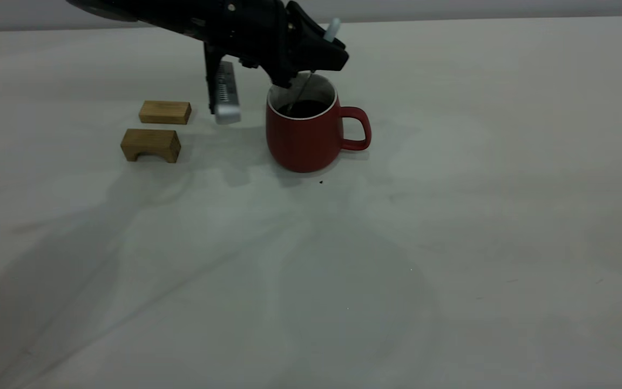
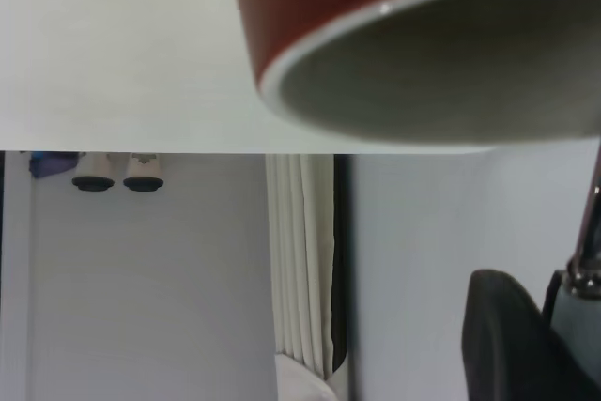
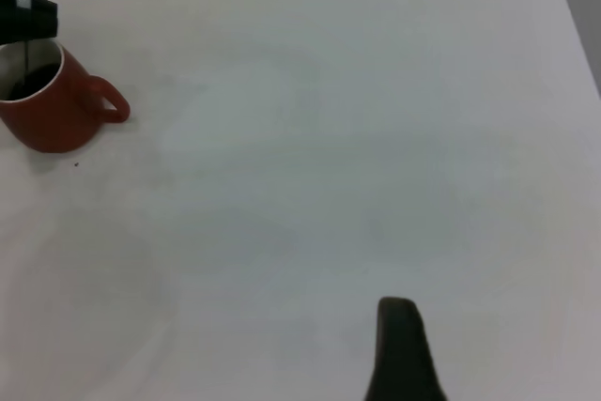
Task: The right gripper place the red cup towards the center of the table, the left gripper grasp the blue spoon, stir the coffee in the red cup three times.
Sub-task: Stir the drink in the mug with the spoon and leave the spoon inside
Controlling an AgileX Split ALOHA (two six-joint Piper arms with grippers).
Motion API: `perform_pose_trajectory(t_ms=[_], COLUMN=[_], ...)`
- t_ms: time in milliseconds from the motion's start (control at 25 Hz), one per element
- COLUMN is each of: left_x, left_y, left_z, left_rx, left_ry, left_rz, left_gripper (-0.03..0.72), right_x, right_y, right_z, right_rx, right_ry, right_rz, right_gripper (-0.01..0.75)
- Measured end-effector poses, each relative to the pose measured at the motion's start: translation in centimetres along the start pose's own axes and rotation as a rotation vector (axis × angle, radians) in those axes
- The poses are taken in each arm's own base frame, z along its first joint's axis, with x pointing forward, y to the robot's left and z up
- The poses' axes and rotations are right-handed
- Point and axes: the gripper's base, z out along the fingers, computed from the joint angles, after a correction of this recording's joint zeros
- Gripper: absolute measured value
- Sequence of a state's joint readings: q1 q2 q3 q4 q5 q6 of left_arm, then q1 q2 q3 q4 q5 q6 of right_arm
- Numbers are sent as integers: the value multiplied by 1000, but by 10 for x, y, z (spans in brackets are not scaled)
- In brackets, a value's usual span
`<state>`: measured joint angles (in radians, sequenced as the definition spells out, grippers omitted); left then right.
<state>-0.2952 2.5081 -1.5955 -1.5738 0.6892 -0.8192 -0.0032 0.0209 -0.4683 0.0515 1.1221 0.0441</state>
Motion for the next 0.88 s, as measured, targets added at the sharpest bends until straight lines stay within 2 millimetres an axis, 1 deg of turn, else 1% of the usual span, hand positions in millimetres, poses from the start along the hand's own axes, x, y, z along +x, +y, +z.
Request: perform_pose_trajectory(t_ms=[160, 400, 560, 760, 880], left_x=[1, 3, -2, -11, -10], left_y=[9, 15, 11, -1, -4], left_z=[10, 9, 2, -12, -13], left_rx=[-29, -104, -113, -74, -53], left_ry=[5, 31, 27, 25, 41], left_rz=[2, 31, 37, 14, -7], left_gripper=[114, 114, 114, 114, 114], right_x=[0, 0, 0, 0, 0], right_y=[0, 0, 0, 0, 0], right_z=[0, 0, 0, 0, 0], right_rx=[0, 0, -1, -2, -2], right_ry=[0, 0, 0, 0, 0], right_rz=[0, 0, 0, 1, 1], right_gripper=[570, 570, 570, 570, 570])
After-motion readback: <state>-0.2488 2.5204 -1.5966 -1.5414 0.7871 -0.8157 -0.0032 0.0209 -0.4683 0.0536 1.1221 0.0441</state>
